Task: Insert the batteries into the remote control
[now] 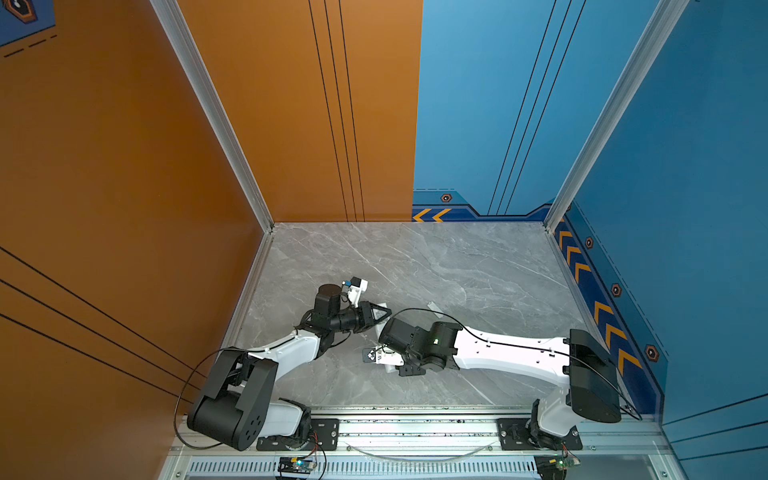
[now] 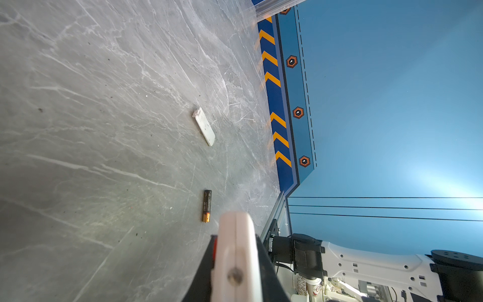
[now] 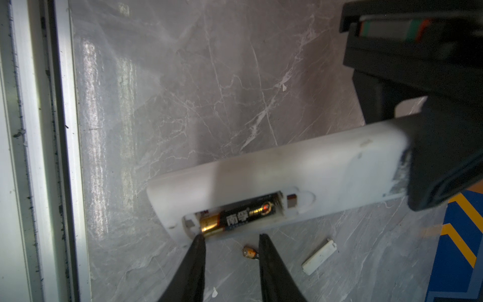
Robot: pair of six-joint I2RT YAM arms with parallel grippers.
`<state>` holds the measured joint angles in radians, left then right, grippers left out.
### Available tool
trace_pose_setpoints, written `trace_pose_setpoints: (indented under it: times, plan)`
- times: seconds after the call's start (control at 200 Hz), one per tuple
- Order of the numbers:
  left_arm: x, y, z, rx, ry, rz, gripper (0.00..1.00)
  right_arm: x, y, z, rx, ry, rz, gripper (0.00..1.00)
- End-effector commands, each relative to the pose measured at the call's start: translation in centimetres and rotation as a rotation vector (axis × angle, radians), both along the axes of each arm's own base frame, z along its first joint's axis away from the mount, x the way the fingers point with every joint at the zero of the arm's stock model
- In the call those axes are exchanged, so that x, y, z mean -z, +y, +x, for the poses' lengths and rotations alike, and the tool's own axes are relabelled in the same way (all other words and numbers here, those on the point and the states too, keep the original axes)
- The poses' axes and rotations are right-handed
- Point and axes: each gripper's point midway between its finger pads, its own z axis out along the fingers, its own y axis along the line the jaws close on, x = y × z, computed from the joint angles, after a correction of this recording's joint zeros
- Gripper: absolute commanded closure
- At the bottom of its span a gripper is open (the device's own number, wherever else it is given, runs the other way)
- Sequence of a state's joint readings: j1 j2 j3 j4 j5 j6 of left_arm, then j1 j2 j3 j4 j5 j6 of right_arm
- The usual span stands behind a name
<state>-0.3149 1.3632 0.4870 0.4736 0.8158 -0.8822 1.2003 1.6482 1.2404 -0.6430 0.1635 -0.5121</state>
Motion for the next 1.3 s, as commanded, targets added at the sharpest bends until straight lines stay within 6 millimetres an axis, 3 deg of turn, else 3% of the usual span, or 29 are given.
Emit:
trace_pose_setpoints:
  times: [0.0,1.297]
  plan:
    - [-1.27,-0.64,-0.87,0.061,0.007,-0.036,1.00,-0.61,-0.47,1.83,0.068,-0.057,0.004,0.66]
    - [-1.30,-0.55,-0.86,0.058,0.007,-0.033,1.00,-0.95,-0.76,1.60,0.066,-0.066,0.010,0.62]
